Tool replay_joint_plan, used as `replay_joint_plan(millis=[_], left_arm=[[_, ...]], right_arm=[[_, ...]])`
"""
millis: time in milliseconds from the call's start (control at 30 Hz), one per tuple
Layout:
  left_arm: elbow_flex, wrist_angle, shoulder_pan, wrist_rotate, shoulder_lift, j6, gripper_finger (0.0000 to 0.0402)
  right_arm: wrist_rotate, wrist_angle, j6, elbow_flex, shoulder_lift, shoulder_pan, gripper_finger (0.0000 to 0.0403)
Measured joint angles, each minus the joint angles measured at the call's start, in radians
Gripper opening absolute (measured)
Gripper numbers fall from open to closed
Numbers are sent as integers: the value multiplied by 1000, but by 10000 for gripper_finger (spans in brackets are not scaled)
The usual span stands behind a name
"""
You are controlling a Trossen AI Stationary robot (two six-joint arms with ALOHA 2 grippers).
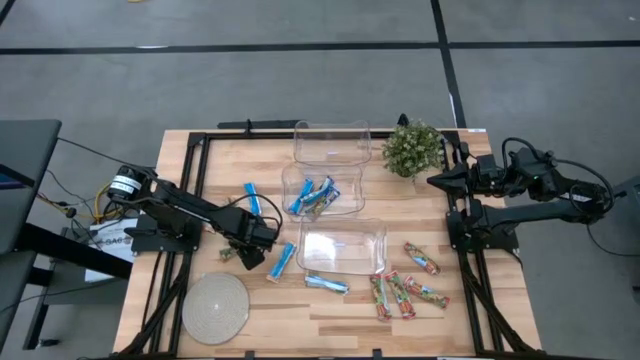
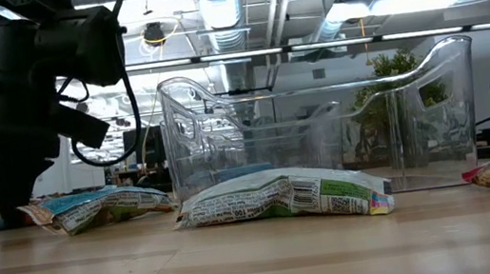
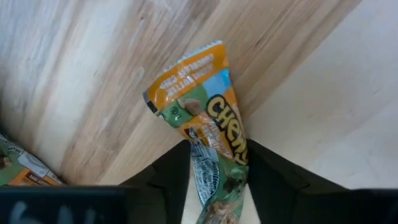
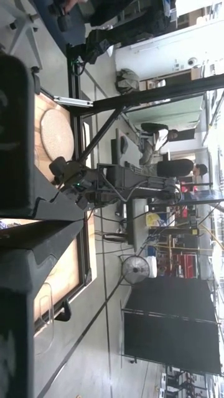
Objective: Pick and place Granola Bars by type
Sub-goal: Put the yellow granola bar into the bottom transparent bin
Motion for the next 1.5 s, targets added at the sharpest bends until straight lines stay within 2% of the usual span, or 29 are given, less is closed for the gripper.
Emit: replay_joint_plan(millis=[267,400,500,733,1000,1133,1500], left_arm=[[0,30,-1,19,0,20,42],[5,38,0,29,0,39,15],[13,35,0,28,-9,39,16],[23,99,10,22,-93,40,55],[24,167,26,19,-236,17,58],[24,170,28,-18,-287,15,58],[25,161,28,-14,-297,19,59]], right_arm=[[0,0,0,0,0,0,0],[0,0,0,0,0,0,0],[0,0,0,0,0,0,0],[0,0,0,0,0,0,0],[0,0,0,0,0,0,0],[0,0,0,0,0,0,0],[0,0,0,0,0,0,0]])
